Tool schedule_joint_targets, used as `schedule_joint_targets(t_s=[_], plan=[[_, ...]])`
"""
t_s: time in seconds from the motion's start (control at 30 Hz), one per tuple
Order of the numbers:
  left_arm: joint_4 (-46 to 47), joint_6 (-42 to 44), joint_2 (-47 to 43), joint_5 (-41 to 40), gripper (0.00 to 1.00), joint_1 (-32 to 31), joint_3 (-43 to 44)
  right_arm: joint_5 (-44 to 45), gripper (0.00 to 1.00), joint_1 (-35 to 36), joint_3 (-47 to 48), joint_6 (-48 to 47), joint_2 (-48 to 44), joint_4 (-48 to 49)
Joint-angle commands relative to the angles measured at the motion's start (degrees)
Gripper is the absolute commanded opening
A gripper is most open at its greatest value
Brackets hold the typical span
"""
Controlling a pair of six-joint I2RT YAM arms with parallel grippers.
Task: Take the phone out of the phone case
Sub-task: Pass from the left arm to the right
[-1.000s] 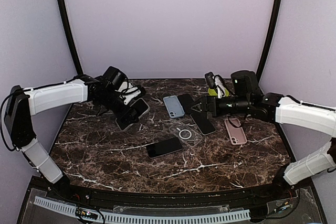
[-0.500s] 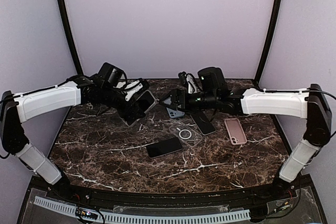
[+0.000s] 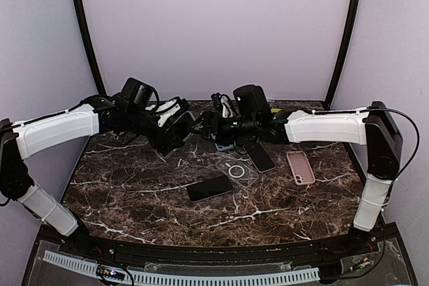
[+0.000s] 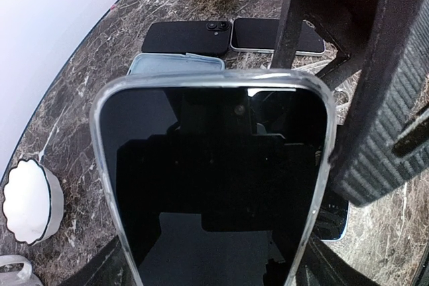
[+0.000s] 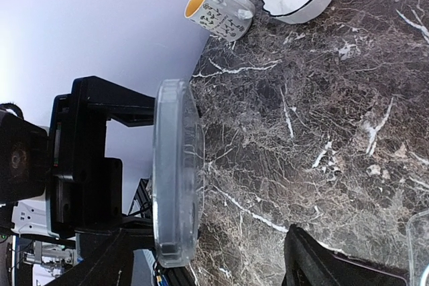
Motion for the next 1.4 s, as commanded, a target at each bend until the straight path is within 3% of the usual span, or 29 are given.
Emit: schedule_joint_targets(t_s=[0.0, 0.17, 0.67, 0.77, 0.83, 0.9, 0.93, 1.0, 1.37], plan=[[2.40, 0.71, -0.90, -0.47, 0.46, -0.13, -0.12, -0.06, 0.74, 0.45, 3.41, 2.39, 1.71, 3.06], [2.81, 0.13, -0.63, -0.01, 0.45, -0.13, -0.30, -0.18, 0.64, 0.68, 6.69, 3.18, 3.69, 2.40], [2.23, 0.46, 0.57, -3.25, 0.43, -0.57, -0.45, -0.75, 0.01, 1.15, 8.60, 2.02, 5.09, 0.66], [2.27, 0.60, 0.25, -3.60, 0.44, -0.63, -0.66, -0.68, 0.00, 1.27, 7.94, 0.58, 4.66, 0.50], [2.29, 0.83, -0.17, -3.58, 0.51, -0.66, -0.95, -0.81, 0.00, 1.23, 6.88, -0.77, 3.75, 1.41], [2.48, 1.25, -0.96, -2.87, 0.69, -0.60, -1.52, -1.07, 0.00, 1.29, 6.05, -3.00, 2.70, 2.28], [2.88, 1.53, -1.73, -2.58, 0.86, -0.63, -1.83, -1.07, 0.00, 1.25, 5.78, -4.54, 2.01, 2.13], [4.16, 2.02, -3.21, -1.78, 0.97, -0.64, -3.86, -0.77, 0.00, 1.24, 5.25, -8.02, 0.57, 1.51], [16.91, 4.75, -14.70, -3.60, 0.99, -0.54, -15.06, 2.12, 0.00, 1.15, -1.39, -28.36, -9.62, 1.16]])
